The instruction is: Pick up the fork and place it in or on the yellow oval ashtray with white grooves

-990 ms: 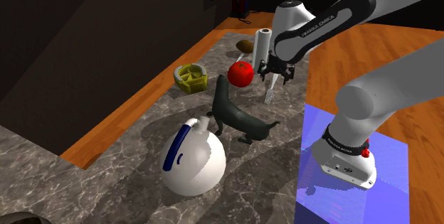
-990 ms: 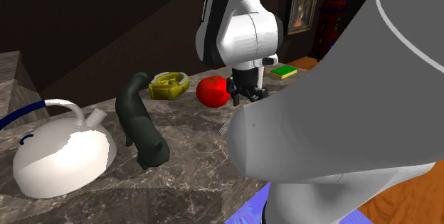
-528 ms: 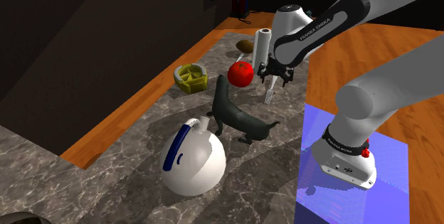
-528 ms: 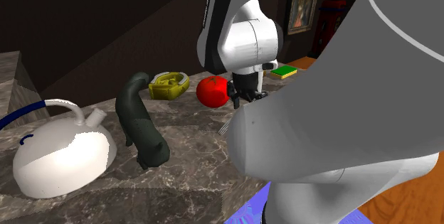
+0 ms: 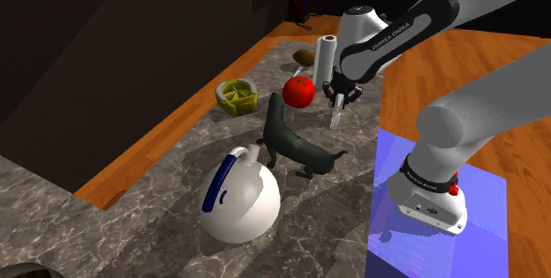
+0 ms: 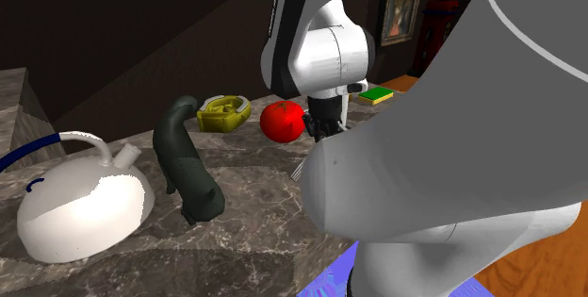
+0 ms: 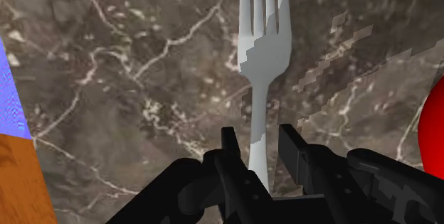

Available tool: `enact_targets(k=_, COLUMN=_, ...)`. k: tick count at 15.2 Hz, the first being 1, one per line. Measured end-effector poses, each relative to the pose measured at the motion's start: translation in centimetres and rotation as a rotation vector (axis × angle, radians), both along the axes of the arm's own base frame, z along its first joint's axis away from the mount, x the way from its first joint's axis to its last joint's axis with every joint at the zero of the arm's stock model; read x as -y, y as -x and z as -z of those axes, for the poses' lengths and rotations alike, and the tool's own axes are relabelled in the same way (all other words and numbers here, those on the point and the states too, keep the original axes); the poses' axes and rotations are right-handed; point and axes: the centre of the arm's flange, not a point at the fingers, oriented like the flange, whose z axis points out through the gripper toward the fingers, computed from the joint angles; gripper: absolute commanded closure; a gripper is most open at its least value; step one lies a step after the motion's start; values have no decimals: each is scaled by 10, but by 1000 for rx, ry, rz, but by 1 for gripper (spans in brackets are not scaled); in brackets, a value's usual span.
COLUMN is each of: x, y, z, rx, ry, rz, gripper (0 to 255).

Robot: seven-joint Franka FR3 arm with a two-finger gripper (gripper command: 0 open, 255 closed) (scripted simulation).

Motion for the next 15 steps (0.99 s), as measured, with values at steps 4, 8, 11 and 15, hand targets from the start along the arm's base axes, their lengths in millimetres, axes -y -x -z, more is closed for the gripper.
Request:
enact_targets(k=4, x=0, y=0, z=0, rx=0, ry=0, rz=0, gripper=255)
enact_targets(k=8, x=1, y=1, z=-11, rx=0, ry=0, rz=0, gripper=255)
enact_targets(k=11, x=1, y=-1, z=-26, rx=0, ry=0, rz=0, gripper=255)
enact_targets(k=15, x=1, y=0, z=-48, rx=0, ry=0, rz=0, gripper=255)
